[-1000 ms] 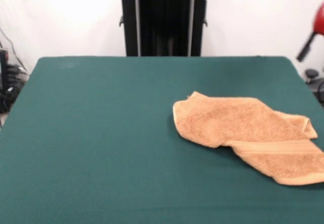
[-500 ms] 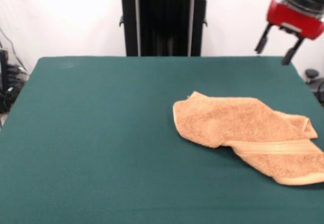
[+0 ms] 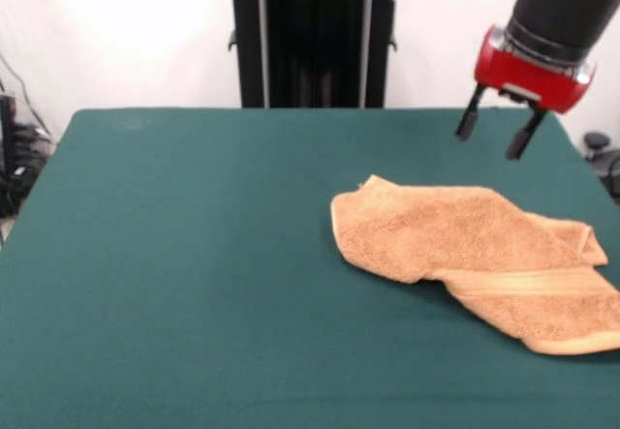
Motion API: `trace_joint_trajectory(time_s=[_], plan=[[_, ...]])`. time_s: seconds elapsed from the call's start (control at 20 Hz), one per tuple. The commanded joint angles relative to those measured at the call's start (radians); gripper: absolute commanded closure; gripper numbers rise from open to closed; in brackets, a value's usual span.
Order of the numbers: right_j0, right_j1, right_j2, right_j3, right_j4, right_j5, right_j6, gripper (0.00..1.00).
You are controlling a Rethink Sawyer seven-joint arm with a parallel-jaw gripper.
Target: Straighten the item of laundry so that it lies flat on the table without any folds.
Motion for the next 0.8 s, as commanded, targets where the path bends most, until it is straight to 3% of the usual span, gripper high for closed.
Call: trace_joint_trajectory(time_s=[0.05, 0.8], plan=[[-0.004, 0.039, 0.230, 0.089, -0.077, -0.095, 0.037, 0.00], [0.004, 0.068, 0.255, 0.051, -0.137, -0.120, 0.157, 0.00]])
